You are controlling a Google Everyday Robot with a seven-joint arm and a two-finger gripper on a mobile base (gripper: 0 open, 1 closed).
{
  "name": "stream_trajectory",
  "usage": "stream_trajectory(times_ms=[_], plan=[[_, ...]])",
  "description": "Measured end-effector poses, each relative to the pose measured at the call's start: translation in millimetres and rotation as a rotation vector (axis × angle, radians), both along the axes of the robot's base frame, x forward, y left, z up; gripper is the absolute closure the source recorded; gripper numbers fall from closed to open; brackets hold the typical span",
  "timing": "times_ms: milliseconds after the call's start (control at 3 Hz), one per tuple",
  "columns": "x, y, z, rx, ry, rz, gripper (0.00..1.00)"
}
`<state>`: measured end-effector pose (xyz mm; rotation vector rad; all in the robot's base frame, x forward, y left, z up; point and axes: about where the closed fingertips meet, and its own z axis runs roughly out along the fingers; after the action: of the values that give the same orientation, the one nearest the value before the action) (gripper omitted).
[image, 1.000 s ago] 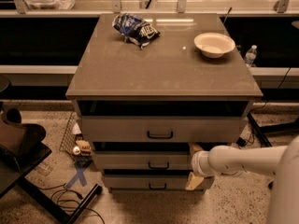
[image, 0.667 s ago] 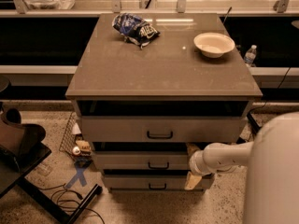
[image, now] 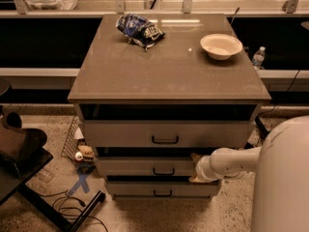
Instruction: Open middle drawer
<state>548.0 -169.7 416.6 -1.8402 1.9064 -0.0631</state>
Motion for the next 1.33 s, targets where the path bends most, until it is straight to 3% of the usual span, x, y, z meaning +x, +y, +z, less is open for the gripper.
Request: stream_trajectory(times_ms=[667, 1333], plan=[[-1, 2, -1, 0.001, 0.003, 0.002, 0.95], [-15, -6, 9, 0.014, 0.009, -0.003, 1.00]])
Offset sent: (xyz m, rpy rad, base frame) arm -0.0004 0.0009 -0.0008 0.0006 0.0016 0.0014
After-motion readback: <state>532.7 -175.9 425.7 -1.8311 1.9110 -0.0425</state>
